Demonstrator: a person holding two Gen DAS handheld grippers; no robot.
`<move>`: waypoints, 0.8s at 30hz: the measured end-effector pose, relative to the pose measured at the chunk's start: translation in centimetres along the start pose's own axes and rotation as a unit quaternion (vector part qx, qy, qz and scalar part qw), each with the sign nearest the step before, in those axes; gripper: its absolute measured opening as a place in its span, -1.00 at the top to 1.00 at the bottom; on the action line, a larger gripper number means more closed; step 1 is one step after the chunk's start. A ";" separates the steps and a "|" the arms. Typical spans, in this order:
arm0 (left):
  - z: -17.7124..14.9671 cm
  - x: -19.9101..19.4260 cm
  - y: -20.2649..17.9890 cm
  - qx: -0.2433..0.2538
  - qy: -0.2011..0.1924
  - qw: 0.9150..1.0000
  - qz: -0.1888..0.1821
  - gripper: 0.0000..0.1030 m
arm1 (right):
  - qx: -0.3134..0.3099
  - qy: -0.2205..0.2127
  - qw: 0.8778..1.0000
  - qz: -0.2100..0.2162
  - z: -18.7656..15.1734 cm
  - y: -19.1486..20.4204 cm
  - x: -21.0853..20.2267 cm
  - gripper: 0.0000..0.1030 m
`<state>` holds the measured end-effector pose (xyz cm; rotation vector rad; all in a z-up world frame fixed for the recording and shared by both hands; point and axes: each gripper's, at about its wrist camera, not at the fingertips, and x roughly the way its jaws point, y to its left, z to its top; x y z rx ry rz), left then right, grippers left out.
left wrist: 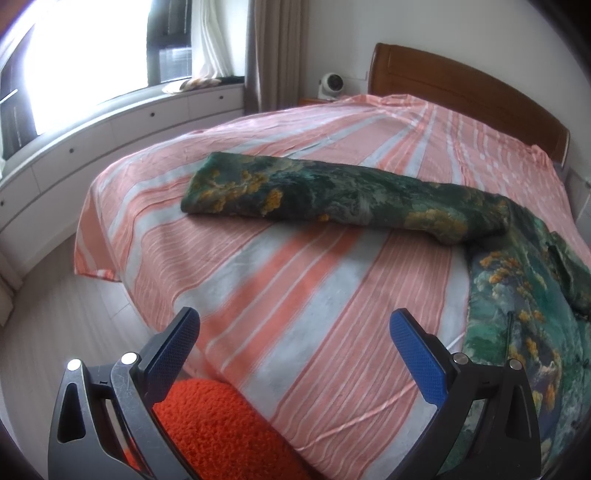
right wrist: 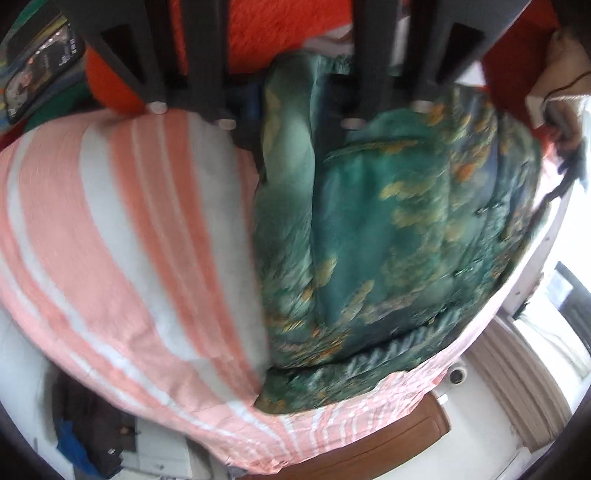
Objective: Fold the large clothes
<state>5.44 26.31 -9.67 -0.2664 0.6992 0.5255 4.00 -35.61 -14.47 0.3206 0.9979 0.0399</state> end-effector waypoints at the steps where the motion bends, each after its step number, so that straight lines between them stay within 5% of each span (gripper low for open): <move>1: 0.1 -0.1 0.1 -0.003 0.001 1.000 -0.004 -0.99 | -0.005 -0.013 1.000 -0.012 0.4 0.2 -0.1 -0.32; 8: 3.1 1.7 1.2 -0.052 0.063 0.992 -0.100 -0.99 | -0.044 -0.141 0.988 -0.037 1.1 4.8 -4.2 -0.60; 15: 6.4 8.7 2.6 -0.175 0.143 0.951 -0.212 -0.99 | -0.106 -0.172 0.978 0.054 -1.2 13.4 -2.1 -0.65; 20: 6.8 12.2 2.1 -0.223 0.158 0.938 -0.213 -0.99 | -0.192 -0.162 0.963 0.098 -4.1 18.6 -1.0 -0.65; 24: 6.6 12.8 1.4 -0.224 0.154 0.943 -0.192 -0.99 | -0.245 -0.161 0.952 0.093 -6.4 20.4 -0.3 -0.65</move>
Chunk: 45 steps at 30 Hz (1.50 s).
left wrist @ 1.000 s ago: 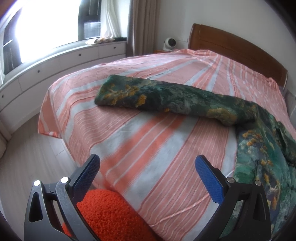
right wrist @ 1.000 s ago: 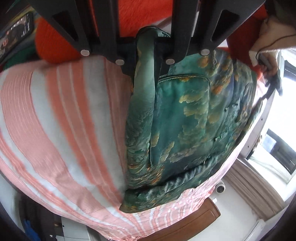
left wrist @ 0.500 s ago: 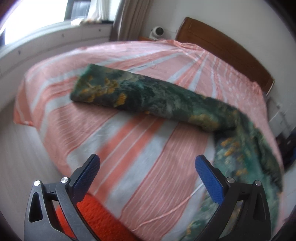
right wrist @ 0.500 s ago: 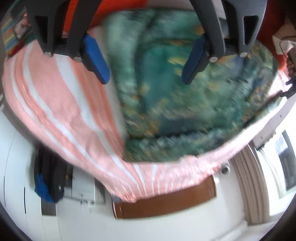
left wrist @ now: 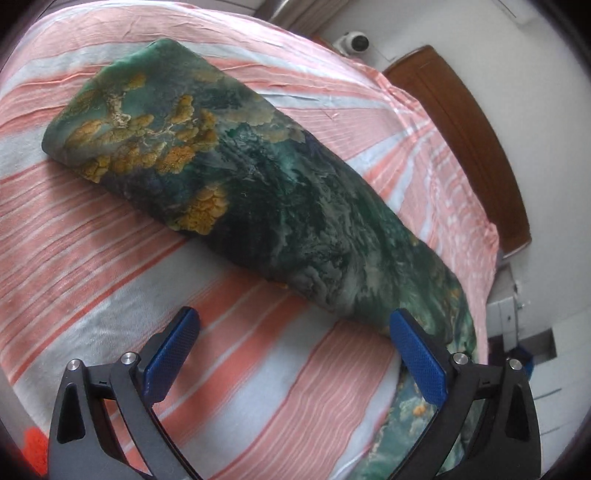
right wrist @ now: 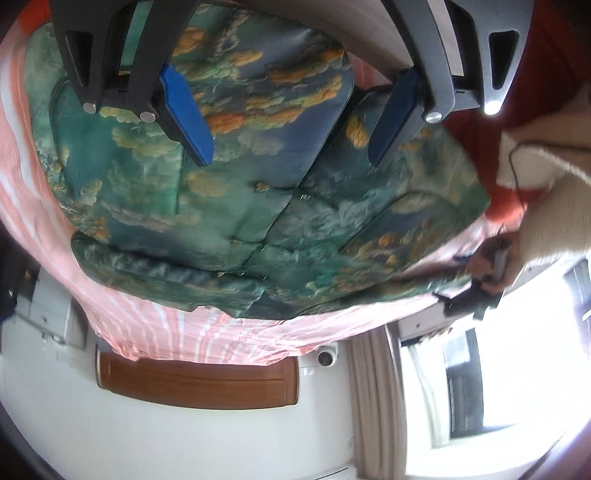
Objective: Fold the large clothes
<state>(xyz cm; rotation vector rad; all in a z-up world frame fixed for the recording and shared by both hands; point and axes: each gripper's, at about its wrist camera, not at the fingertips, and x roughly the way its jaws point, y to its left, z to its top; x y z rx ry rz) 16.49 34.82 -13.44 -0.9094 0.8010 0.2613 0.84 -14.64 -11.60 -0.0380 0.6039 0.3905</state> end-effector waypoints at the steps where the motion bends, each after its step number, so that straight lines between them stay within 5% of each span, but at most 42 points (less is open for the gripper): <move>1: -0.1 0.0 -0.2 0.005 -0.003 1.000 0.004 -0.99 | 0.000 0.002 1.000 0.001 -0.2 -0.1 0.0 -0.65; 6: -0.4 0.3 -0.9 0.015 -0.010 1.000 0.019 -0.99 | 0.032 0.008 0.999 0.005 -0.8 -1.6 0.4 -0.65; 17: 3.0 1.3 0.2 -0.072 -0.033 0.997 0.005 -0.98 | 0.049 0.021 0.998 0.011 -1.0 -2.2 1.1 -0.65; 23: 5.2 1.5 0.8 -0.086 -0.050 0.995 0.031 -0.93 | 0.048 0.027 0.998 0.013 -1.1 -1.9 1.2 -0.65; 29: 6.7 1.5 0.2 -0.046 -0.047 0.996 0.063 -0.05 | 0.059 0.029 0.998 0.016 -1.2 -2.3 1.4 -0.65; 32: 6.7 1.7 -0.7 0.008 -0.041 0.996 0.083 0.53 | 0.065 0.034 0.997 0.018 -1.2 -2.4 1.7 -0.65; 34: 6.5 1.4 -2.4 0.055 -0.052 0.991 0.109 0.72 | 0.066 0.034 0.997 0.020 -1.2 -2.4 1.8 -0.65; 38: 5.8 -0.7 -10.7 0.187 -0.101 0.968 0.135 0.78 | 0.070 0.031 0.997 0.026 -1.2 -2.5 1.7 -0.65; 40: 4.3 -2.4 -17.2 0.280 -0.131 0.944 0.116 0.79 | 0.073 0.031 0.996 0.031 -1.2 -2.7 1.8 -0.65; 41: 3.2 -3.2 -20.1 0.320 -0.144 0.931 0.103 0.79 | 0.076 0.030 0.996 0.034 -1.2 -2.8 1.8 -0.65; 45: -5.4 -5.8 -32.2 0.486 -0.186 0.853 0.030 0.79 | 0.084 0.027 0.995 0.041 -1.2 -3.0 1.7 -0.65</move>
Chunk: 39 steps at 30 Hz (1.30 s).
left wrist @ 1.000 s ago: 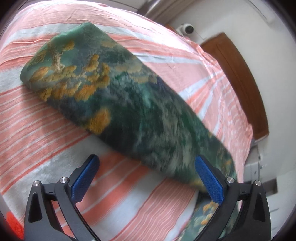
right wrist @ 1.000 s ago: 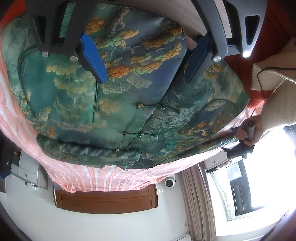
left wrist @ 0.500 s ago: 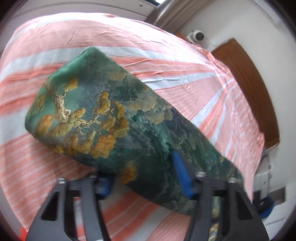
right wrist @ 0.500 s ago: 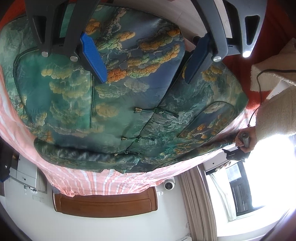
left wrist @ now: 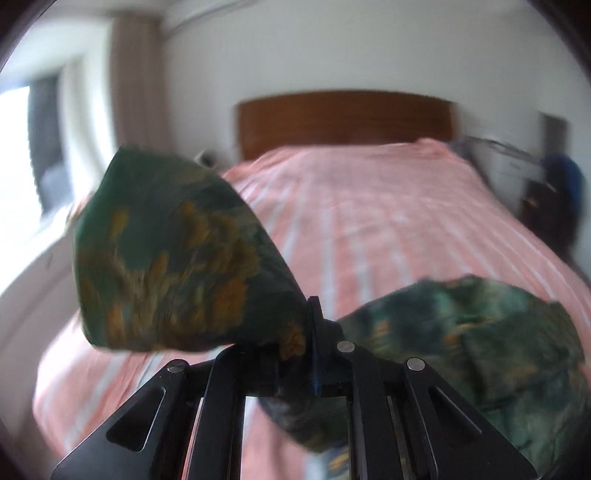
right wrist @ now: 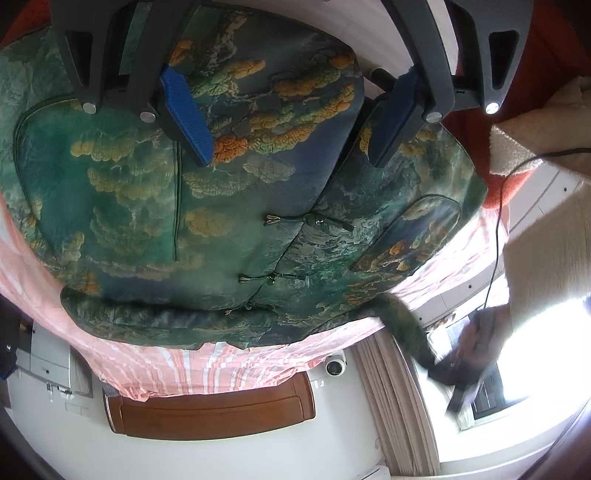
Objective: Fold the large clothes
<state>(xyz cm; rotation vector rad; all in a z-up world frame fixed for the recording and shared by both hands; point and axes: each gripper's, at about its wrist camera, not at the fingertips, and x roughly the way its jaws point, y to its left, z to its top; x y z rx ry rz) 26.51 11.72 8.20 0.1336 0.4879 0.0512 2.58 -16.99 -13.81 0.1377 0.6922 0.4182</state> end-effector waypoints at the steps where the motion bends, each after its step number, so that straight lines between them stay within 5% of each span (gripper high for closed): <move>1: 0.6 -0.5 -2.8 0.026 -0.012 0.999 -0.016 0.78 | 0.001 -0.002 1.000 0.000 0.0 0.0 -0.1 -0.65; 4: 0.3 -0.7 -11.5 0.087 -0.024 0.994 -0.058 0.74 | 0.005 -0.011 1.000 0.001 0.0 -0.2 -0.6 -0.65; 5: -0.2 -0.2 -13.7 0.098 -0.018 0.993 -0.067 0.59 | 0.007 -0.013 1.000 0.000 0.0 -0.2 -0.7 -0.65; 6: -1.4 0.9 -16.6 0.114 -0.001 0.990 -0.080 0.25 | 0.009 -0.014 1.000 0.000 0.1 -0.3 -0.8 -0.65; 7: -2.6 1.7 -18.5 0.128 0.016 0.988 -0.087 -0.36 | 0.011 -0.015 1.000 0.000 0.1 -0.4 -0.9 -0.65; 9: -6.1 3.4 -22.4 0.167 0.060 0.981 -0.080 -0.84 | 0.015 -0.017 1.000 0.002 0.0 -0.5 -1.0 -0.65; 14: -13.1 3.4 -24.4 0.258 0.115 0.954 -0.096 -0.84 | 0.030 -0.040 0.999 0.008 0.0 -1.2 -2.3 -0.65; 17: -14.1 1.2 -22.2 0.272 0.119 0.948 -0.118 -0.84 | 0.049 -0.047 0.998 0.011 0.1 -2.1 -2.6 -0.65; 21: -11.5 1.0 -17.7 0.211 0.117 0.964 -0.115 -0.93 | 0.076 -0.045 0.996 0.018 0.2 -3.1 -2.1 -0.65; 24: -9.4 3.0 -12.5 0.117 0.121 0.983 -0.078 -0.95 | 0.083 -0.037 0.996 0.021 0.1 -3.4 -1.7 -0.65; 26: -9.3 5.6 -9.4 0.061 0.137 0.988 -0.045 -0.95 | 0.078 -0.034 0.996 0.019 0.1 -3.1 -1.6 -0.65; 29: -12.5 11.5 -5.4 0.002 0.221 0.975 0.001 -0.94 | 0.067 -0.032 0.997 0.014 0.1 -2.5 -1.5 -0.65; 32: -15.6 15.0 -4.1 -0.025 0.287 0.957 -0.025 -0.89 | 0.063 -0.027 0.998 0.012 0.0 -2.4 -1.4 -0.65; 39: -9.5 8.8 -6.0 -0.013 0.181 0.980 -0.081 -0.90 | 0.069 -0.031 0.997 0.013 0.0 -2.7 -1.6 -0.65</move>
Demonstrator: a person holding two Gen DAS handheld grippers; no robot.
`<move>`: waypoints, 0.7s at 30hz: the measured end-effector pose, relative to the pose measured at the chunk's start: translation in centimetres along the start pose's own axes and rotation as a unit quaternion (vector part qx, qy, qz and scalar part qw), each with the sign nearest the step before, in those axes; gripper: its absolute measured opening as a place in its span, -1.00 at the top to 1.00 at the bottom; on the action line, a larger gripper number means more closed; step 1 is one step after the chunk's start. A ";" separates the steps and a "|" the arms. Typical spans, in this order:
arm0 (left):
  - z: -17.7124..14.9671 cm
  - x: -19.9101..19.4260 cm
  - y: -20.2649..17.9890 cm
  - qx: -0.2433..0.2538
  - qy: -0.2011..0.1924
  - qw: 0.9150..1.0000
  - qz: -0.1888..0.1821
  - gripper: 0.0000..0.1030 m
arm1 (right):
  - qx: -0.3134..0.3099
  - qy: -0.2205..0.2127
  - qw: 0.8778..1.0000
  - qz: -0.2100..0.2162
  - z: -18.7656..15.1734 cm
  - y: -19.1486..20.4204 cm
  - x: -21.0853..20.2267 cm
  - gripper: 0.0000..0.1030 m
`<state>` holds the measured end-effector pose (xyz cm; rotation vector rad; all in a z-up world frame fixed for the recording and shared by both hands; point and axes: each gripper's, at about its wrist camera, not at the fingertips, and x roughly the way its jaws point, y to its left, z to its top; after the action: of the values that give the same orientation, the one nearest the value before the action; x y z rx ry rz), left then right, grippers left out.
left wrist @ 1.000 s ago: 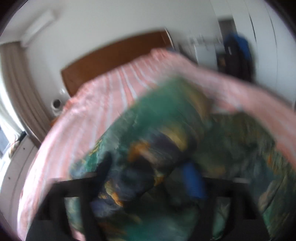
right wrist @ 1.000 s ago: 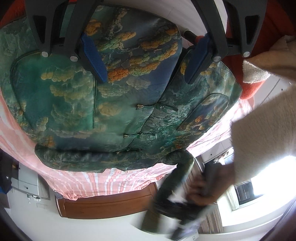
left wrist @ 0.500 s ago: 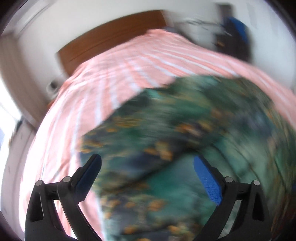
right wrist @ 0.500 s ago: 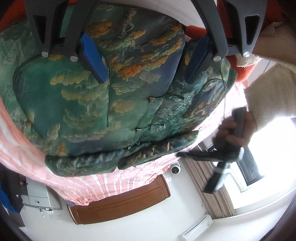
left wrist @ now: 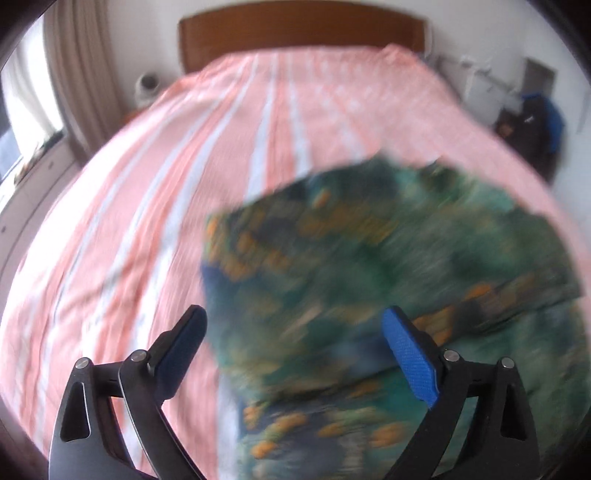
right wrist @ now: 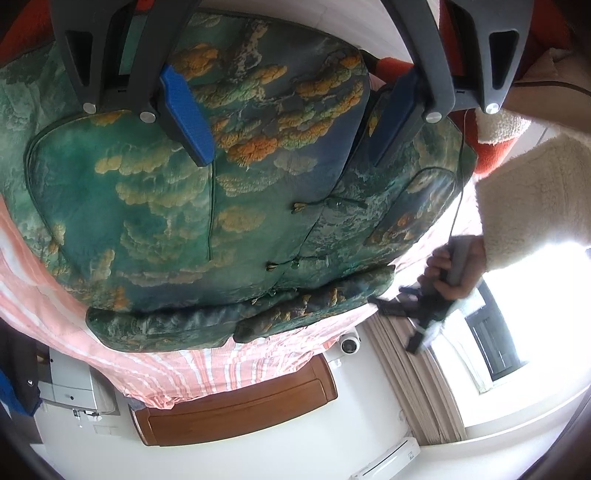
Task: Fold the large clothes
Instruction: 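Lay the held fabric over the jacket near the collar and open the left gripper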
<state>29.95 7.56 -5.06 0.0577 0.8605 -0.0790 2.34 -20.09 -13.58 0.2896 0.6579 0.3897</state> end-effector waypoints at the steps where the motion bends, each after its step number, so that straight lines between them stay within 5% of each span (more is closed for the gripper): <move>1: 1.0 -0.9 -1.1 0.006 -0.012 1.000 -0.016 -0.93 | 0.004 -0.001 1.000 0.001 0.1 -0.2 0.1 -0.65; 7: 4.5 0.7 -8.8 0.061 -0.019 0.996 -0.060 -0.96 | 0.017 0.008 1.000 0.006 0.0 -0.6 0.6 -0.65; 12: 1.4 10.0 -13.4 0.092 0.111 0.989 -0.035 -0.97 | 0.017 0.007 1.000 0.007 -0.1 -0.6 0.4 -0.65; 16: 1.2 9.1 -13.5 0.080 0.097 0.991 -0.052 -0.95 | 0.028 0.005 1.000 0.013 -0.2 -1.2 0.0 -0.65; 21: 5.4 5.1 -13.3 0.048 0.054 0.992 -0.106 -0.96 | 0.046 -0.004 0.999 0.017 0.1 -2.2 -0.1 -0.65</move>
<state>36.10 -6.37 -5.69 0.0619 0.9688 -0.3185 2.89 -22.10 -14.25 0.3898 0.6644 0.3921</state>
